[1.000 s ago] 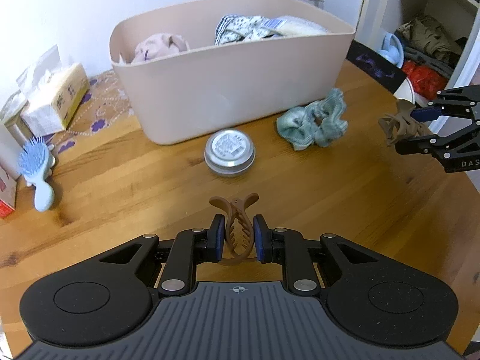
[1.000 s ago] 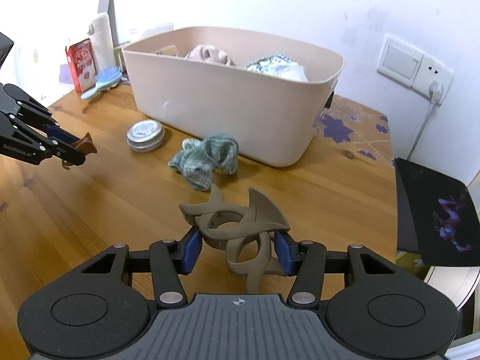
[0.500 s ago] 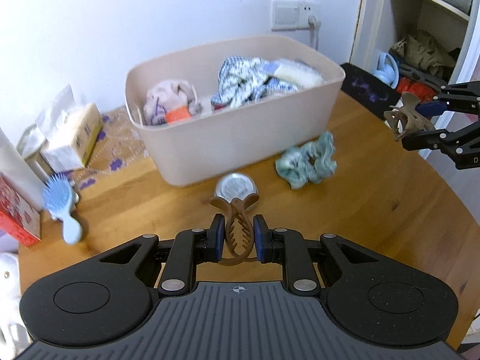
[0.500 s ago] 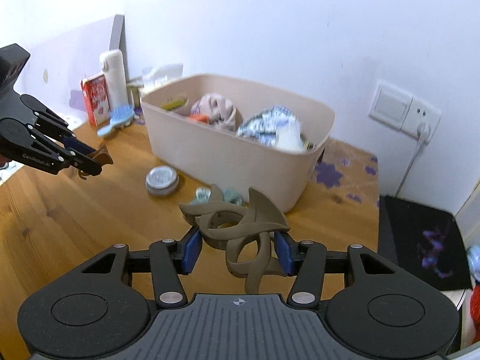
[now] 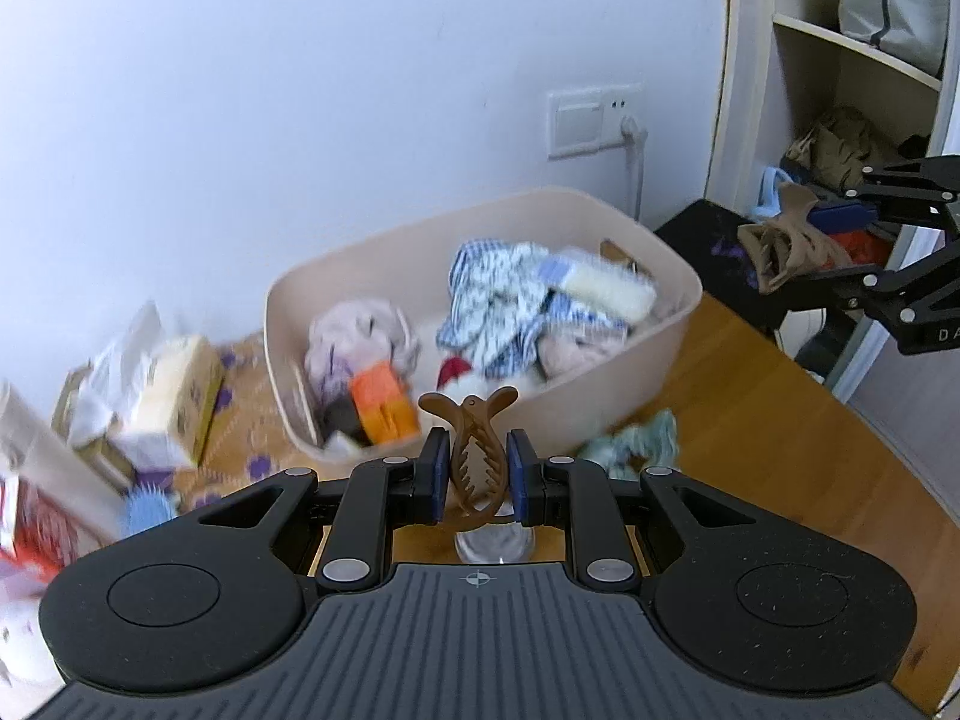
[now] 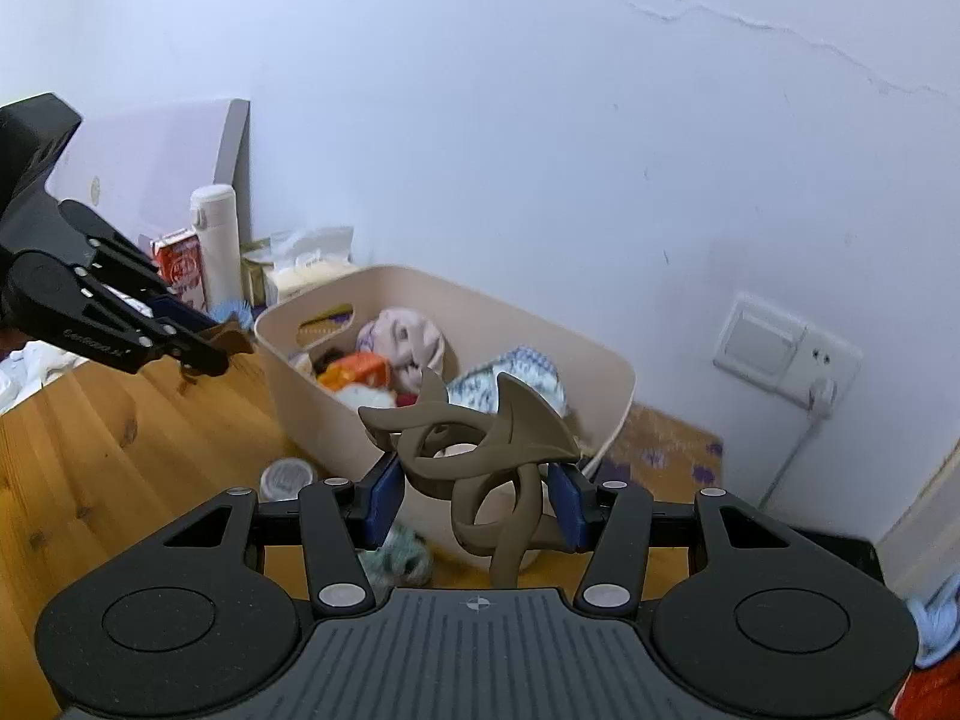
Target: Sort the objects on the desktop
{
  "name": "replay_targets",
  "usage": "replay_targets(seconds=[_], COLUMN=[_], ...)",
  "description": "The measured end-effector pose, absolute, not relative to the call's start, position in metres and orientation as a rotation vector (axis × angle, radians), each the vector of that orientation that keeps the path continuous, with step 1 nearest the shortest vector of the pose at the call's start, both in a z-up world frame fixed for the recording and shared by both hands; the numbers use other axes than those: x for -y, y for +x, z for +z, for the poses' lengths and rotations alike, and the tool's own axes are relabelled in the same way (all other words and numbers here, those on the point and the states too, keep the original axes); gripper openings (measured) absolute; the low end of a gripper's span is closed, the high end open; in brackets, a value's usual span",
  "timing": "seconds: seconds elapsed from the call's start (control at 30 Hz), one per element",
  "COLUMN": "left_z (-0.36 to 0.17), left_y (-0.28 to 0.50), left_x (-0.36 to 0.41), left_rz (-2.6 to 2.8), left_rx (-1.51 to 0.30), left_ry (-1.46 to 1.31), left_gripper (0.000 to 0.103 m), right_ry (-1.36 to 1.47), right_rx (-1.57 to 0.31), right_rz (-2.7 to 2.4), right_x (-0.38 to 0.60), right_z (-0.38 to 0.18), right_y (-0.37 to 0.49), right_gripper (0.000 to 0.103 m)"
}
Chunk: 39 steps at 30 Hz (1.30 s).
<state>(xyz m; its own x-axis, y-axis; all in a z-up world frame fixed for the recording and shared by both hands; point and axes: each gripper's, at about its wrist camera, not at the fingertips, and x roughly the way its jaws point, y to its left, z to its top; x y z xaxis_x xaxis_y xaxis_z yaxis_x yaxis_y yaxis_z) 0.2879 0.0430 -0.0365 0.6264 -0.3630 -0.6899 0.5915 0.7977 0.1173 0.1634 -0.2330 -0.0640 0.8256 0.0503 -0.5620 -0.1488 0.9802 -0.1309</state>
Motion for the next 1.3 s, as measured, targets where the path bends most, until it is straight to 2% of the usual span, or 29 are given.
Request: replay_targets(seconds=[0.63, 1.0, 1.3], left_z=[-0.021, -0.045, -0.075], left_y=[0.335, 0.374, 0.406], left_x=[-0.002, 0.013, 0.013], left_rz=[-0.511, -0.473, -0.416], left_rx=[-0.671, -0.732, -0.852], left_ry=[0.356, 0.395, 0.388], left_gripper=[0.020, 0.020, 0.020], right_ry=[-0.259, -0.285, -0.286], right_rx=[-0.524, -0.551, -0.636], right_rz=[0.125, 0.114, 0.089], right_x=[0.246, 0.255, 0.268], right_z=[-0.035, -0.048, -0.074], right_y=[0.205, 0.249, 0.277], right_gripper=[0.050, 0.050, 0.050])
